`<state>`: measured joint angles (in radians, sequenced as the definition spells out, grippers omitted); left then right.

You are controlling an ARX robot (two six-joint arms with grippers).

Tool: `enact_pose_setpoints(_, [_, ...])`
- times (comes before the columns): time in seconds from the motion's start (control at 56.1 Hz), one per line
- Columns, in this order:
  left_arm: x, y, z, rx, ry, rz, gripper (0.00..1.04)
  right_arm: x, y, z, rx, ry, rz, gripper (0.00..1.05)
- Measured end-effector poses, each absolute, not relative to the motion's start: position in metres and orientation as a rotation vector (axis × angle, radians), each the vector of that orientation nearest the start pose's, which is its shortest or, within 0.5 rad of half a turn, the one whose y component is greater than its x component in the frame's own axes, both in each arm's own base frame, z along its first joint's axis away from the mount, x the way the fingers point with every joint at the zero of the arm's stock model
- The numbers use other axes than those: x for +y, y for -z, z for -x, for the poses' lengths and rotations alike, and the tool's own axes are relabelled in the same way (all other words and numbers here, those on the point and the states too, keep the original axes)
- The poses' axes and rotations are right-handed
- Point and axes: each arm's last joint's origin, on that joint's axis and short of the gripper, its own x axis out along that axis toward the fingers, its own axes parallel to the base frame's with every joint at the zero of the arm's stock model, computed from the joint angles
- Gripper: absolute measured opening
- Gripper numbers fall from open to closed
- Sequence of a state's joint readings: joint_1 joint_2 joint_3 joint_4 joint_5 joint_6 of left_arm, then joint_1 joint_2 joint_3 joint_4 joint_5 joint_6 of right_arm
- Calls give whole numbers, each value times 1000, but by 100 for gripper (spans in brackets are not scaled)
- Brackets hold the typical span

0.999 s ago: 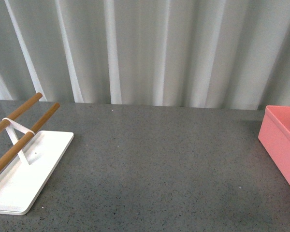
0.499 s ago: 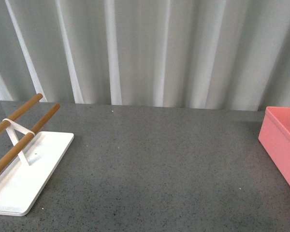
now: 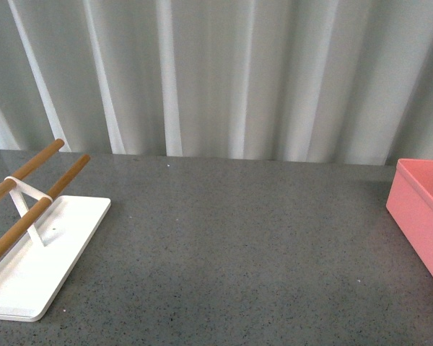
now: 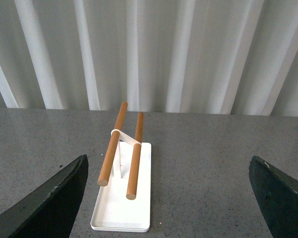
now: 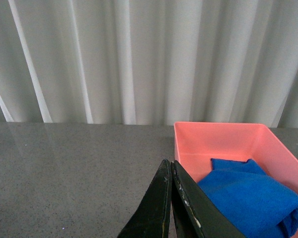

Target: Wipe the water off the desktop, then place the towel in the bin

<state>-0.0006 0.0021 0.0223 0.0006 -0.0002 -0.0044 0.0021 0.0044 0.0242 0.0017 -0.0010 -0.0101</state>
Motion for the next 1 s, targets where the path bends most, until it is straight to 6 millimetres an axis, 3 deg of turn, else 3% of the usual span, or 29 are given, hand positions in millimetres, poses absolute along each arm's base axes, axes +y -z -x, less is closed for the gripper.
enact_pose_setpoints(0.285, [0, -171, -96, -21, 0, 5, 98, 0, -172, -96, -22, -3, 11, 4])
enact_pose_setpoints(0.446, [0, -171, -96, -21, 0, 5, 98, 0, -172, -96, -22, -3, 10, 40])
enact_pose_setpoints(0.767, [0, -171, -96, -21, 0, 5, 98, 0, -172, -96, -22, -3, 10, 97])
enact_pose_setpoints(0.999, [0, -171, -96, -21, 0, 5, 98, 0, -172, -96, -22, -3, 9, 98])
